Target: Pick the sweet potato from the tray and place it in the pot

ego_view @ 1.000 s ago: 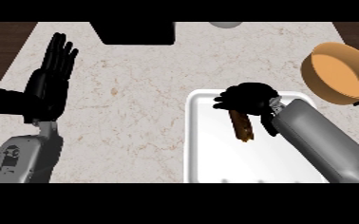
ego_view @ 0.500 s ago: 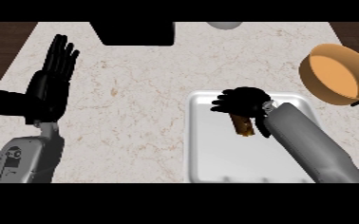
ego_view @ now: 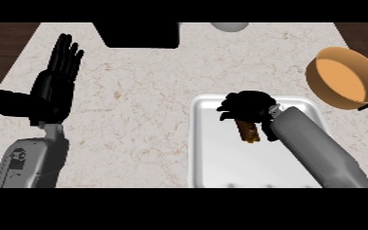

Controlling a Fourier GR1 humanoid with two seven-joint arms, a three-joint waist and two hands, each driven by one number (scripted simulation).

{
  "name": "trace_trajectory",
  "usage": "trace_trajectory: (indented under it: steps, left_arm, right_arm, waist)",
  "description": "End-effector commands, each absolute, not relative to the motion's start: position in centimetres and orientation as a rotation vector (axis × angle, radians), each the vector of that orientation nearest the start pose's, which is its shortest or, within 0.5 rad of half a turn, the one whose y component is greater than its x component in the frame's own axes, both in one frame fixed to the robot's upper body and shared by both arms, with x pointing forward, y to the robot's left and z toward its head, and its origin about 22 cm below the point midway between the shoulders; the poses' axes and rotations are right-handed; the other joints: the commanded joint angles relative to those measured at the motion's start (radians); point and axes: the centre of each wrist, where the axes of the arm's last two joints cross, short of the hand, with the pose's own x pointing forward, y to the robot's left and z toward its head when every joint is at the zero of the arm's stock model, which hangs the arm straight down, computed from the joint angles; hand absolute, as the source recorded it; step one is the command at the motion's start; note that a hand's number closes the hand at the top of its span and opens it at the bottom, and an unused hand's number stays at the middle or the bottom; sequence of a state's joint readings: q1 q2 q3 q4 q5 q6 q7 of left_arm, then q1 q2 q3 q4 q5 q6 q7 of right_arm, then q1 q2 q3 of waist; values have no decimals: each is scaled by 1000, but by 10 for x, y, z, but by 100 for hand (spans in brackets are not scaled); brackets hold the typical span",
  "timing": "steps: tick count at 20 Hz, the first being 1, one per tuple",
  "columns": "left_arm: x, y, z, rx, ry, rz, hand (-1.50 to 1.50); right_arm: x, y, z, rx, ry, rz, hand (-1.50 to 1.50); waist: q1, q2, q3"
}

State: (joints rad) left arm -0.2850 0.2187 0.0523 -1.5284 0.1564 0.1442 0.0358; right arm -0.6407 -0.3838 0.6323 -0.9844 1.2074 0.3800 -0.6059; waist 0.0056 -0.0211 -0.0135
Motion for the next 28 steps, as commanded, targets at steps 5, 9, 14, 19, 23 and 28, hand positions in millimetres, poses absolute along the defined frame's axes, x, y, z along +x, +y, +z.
trace_trajectory:
  steps: [5,9,14,19,23,28]
  left_arm:
    - [296,269,82,113,-1763,61,0]
    - [318,264,90,99,-1753,51,0]
    - [307,270,84,110,-1773,35,0]
    - [310,261,85,76,-1770,32,0]
    - [311,257,86,60,-1786,8,0]
    - [311,246,88,31,-1780,-12,0]
  right_arm:
    - [323,-183,-13,101,1509,-3238,150]
    - [323,-164,0,263,1627,-3091,150]
    - [396,-177,68,1404,2352,-3060,150]
    - [418,-169,107,2250,2735,-2570,150]
    - [432,-162,153,2992,2746,-1776,150]
    - [443,-144,206,3552,2423,-832,150]
  waist:
    - [-4,18,14]
    - [-12,21,14]
    - [0,31,18]
    - [27,40,15]
    - [60,44,10]
    - [81,41,10]
